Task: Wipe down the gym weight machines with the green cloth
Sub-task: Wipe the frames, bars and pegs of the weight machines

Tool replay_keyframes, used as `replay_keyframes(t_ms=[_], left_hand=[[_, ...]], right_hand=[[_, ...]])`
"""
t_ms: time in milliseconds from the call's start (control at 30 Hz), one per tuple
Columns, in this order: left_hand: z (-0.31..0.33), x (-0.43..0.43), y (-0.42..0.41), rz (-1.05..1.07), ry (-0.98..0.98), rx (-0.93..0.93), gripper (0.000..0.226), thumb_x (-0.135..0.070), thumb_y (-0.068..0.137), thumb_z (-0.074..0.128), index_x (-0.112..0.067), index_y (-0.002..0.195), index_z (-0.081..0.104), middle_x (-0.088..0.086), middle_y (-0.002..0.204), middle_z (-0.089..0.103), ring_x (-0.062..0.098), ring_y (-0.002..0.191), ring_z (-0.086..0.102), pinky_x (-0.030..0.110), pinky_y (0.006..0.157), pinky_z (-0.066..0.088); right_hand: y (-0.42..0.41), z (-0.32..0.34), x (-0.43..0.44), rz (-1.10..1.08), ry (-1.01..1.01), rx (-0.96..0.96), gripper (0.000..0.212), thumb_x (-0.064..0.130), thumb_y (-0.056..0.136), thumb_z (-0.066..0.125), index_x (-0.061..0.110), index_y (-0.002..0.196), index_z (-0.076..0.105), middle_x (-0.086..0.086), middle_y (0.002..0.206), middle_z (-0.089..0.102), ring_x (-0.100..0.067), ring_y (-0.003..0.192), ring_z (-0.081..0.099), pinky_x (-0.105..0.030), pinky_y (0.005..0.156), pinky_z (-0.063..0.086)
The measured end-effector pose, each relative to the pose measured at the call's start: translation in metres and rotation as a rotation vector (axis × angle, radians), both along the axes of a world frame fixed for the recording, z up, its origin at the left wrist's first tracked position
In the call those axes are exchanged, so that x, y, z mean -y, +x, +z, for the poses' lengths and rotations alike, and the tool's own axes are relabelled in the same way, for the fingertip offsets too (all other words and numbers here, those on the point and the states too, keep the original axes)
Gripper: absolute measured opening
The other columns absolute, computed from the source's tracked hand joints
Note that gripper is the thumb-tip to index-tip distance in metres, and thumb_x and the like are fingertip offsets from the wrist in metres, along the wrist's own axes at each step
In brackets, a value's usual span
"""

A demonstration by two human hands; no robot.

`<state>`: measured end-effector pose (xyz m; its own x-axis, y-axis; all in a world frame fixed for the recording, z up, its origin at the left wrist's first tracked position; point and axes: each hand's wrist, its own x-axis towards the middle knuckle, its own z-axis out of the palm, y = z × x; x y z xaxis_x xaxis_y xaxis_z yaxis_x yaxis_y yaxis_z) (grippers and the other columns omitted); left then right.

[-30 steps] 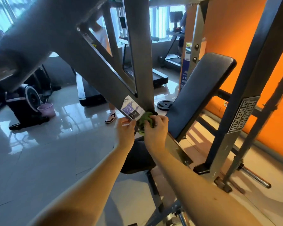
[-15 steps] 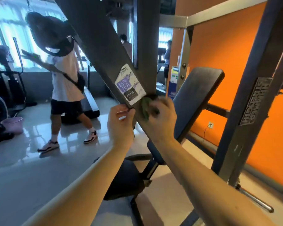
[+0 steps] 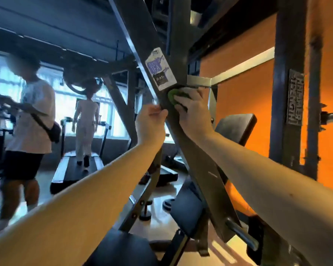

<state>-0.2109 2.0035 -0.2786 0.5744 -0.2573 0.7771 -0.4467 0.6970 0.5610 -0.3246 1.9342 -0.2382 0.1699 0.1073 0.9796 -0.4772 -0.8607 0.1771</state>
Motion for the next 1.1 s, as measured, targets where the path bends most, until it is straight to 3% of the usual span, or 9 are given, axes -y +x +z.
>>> replay_keyframes(t_ms=[100,200,267,400,533,767,867,967,1100], left_hand=[[0.005,-0.001,0.001,0.036,-0.006,-0.016,0.014,-0.021,0.088,0.075,-0.023,0.098,0.065,-0.013,0.087,0.066,0.017,0.085,0.070,0.044,0.086,0.058],[0.010,-0.003,0.004,0.045,0.044,0.006,0.017,-0.019,0.088,0.076,-0.028,0.085,0.062,-0.015,0.085,0.064,0.012,0.084,0.068,0.041,0.087,0.058],[0.012,-0.003,0.007,0.035,0.088,0.000,0.023,-0.022,0.087,0.078,-0.032,0.077,0.060,-0.008,0.088,0.069,0.020,0.088,0.071,0.045,0.086,0.060],[0.015,-0.007,0.009,0.009,0.145,0.001,0.007,-0.024,0.088,0.079,-0.021,0.087,0.073,0.001,0.094,0.075,0.022,0.091,0.072,0.045,0.091,0.059],[0.014,-0.005,0.009,-0.037,0.130,-0.045,0.009,-0.023,0.087,0.081,-0.022,0.088,0.072,-0.001,0.097,0.074,0.020,0.091,0.073,0.043,0.093,0.059],[0.010,-0.003,0.009,-0.076,0.120,-0.065,0.013,-0.023,0.088,0.080,-0.017,0.100,0.076,-0.008,0.091,0.072,0.016,0.092,0.072,0.040,0.093,0.059],[0.007,-0.004,0.006,-0.076,0.107,-0.067,0.017,-0.023,0.090,0.078,-0.015,0.104,0.075,-0.011,0.088,0.070,0.010,0.086,0.070,0.031,0.085,0.059],[0.007,-0.006,0.005,-0.059,0.098,-0.052,0.018,-0.022,0.091,0.077,-0.014,0.107,0.075,-0.014,0.086,0.067,0.003,0.083,0.066,0.025,0.080,0.056],[-0.005,-0.003,-0.002,-0.087,0.086,-0.058,0.017,-0.017,0.090,0.076,-0.029,0.087,0.065,-0.011,0.089,0.070,0.015,0.088,0.071,0.039,0.086,0.059]], right_hand=[[-0.002,-0.009,0.002,0.007,-0.066,-0.026,0.024,-0.009,0.085,0.067,0.004,0.101,0.080,-0.009,0.115,0.069,-0.036,0.109,0.057,-0.003,0.098,0.028],[-0.019,-0.054,0.007,0.024,-0.082,-0.030,0.021,-0.009,0.084,0.071,0.005,0.097,0.080,-0.006,0.108,0.070,-0.030,0.103,0.057,-0.019,0.094,0.045],[-0.034,-0.085,0.010,0.028,-0.068,-0.051,0.016,-0.007,0.084,0.074,0.004,0.093,0.081,-0.006,0.103,0.070,-0.022,0.101,0.055,-0.014,0.095,0.043],[-0.022,-0.051,0.005,-0.007,0.018,-0.017,0.018,-0.010,0.085,0.070,0.005,0.089,0.079,-0.006,0.099,0.067,-0.026,0.099,0.055,-0.029,0.088,0.049],[0.009,0.015,-0.015,-0.008,-0.001,0.047,0.016,-0.003,0.091,0.065,0.004,0.098,0.078,-0.005,0.100,0.065,-0.023,0.103,0.051,-0.004,0.085,0.030],[-0.034,-0.072,-0.008,-0.048,-0.003,-0.095,0.018,0.007,0.095,0.067,0.005,0.108,0.078,-0.006,0.102,0.059,-0.020,0.096,0.053,-0.016,0.086,0.044],[-0.043,-0.104,-0.009,-0.034,0.125,-0.097,0.022,0.015,0.094,0.067,0.003,0.110,0.078,-0.004,0.105,0.057,-0.023,0.094,0.060,-0.006,0.086,0.046],[-0.012,-0.054,-0.021,0.015,0.210,0.034,0.019,0.009,0.097,0.066,0.003,0.113,0.076,-0.004,0.112,0.053,-0.023,0.104,0.054,0.003,0.086,0.032],[0.017,0.002,-0.036,0.039,0.171,0.171,0.025,0.011,0.101,0.060,0.001,0.122,0.070,-0.008,0.121,0.055,-0.012,0.104,0.046,0.008,0.084,0.027]])
